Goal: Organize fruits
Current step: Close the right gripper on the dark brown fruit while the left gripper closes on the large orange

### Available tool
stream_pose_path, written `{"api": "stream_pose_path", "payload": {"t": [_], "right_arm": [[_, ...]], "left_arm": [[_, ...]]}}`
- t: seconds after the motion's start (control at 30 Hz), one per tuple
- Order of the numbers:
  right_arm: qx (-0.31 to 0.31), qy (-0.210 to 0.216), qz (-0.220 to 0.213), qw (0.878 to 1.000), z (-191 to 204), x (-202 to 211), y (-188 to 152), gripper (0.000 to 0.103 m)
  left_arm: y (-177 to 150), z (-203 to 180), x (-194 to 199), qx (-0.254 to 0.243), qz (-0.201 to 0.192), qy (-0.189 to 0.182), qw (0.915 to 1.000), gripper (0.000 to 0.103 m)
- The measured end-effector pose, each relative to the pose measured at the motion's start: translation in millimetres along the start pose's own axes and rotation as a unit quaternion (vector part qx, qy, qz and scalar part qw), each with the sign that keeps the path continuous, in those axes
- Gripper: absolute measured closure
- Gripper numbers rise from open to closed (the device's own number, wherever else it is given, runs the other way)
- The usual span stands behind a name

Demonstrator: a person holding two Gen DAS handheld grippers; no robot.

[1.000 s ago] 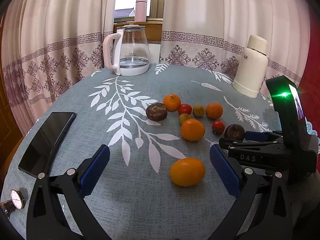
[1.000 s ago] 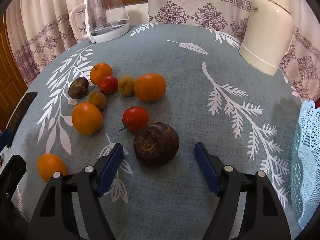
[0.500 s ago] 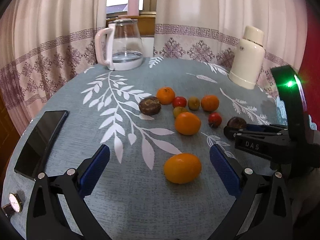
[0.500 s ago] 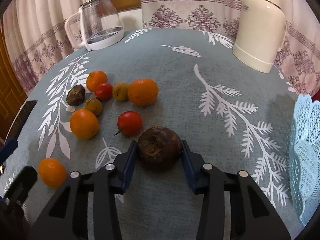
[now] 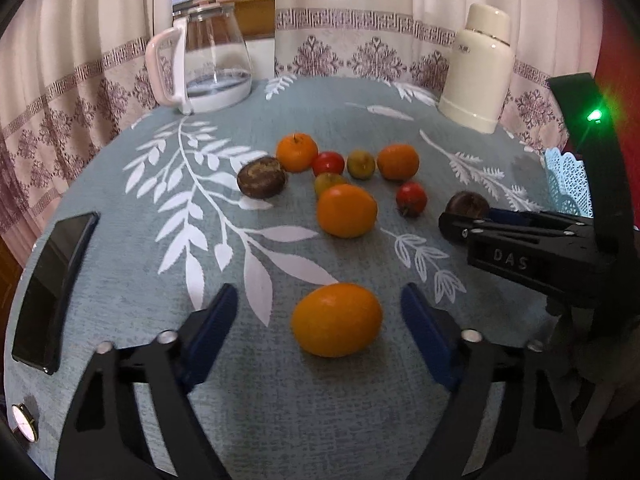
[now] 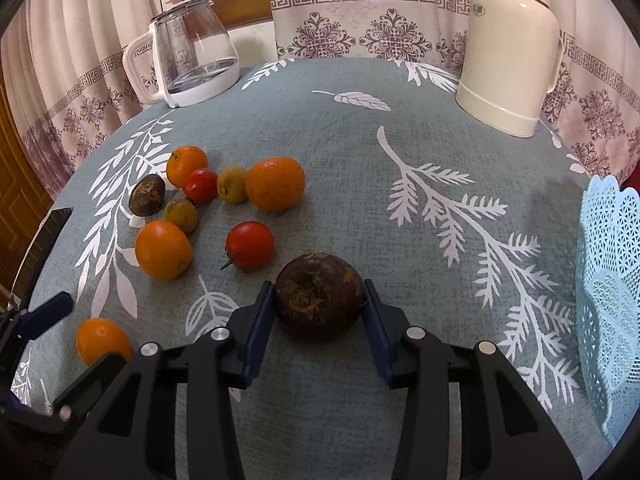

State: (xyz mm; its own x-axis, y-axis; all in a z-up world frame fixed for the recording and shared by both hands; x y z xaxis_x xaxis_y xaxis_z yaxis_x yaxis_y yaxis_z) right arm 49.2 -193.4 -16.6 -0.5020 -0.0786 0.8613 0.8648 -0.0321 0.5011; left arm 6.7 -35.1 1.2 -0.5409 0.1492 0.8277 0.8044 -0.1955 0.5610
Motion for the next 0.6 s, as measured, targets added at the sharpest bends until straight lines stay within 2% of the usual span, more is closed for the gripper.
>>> {"api": "stream_pose_path", "payload": {"t": [0.17, 0.37, 0.6], "right_arm": [[0.0, 0.0, 0.0, 1.0, -0.2, -0.1, 0.0, 0.059], [0.0, -0.001, -0.006, 1.0, -0.1, 1.2, -0.9, 0.059], [0.003, -0.002, -0.028, 1.0, 0.7, 9.1, -2.4, 0.059]], "left_arm": [[-1.8, 3.8, -1.5, 0.009, 0.005, -0.011, 0.9999, 0.037], [-3.8, 1.6, 5.9, 0.002, -0.012, -0.025, 0.9996, 0.058], [-4.9, 5.6, 13.3, 0.014, -0.033, -0.03, 0.9989, 0.066]]}}
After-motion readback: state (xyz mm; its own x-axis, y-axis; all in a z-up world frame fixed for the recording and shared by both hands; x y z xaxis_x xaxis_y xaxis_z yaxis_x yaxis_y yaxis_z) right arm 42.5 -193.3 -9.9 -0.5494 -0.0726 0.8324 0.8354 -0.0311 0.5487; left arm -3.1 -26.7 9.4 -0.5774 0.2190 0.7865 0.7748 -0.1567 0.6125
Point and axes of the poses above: each gripper's, at about its wrist camera, not at the fingertips, and x roughly against the way its jaws point, z to its left, y to its top, the point moved 3 cm from there along -x, roughly the way its jaws point, and after that the axes turned 12 degrees about z, right-handed, at the moved point
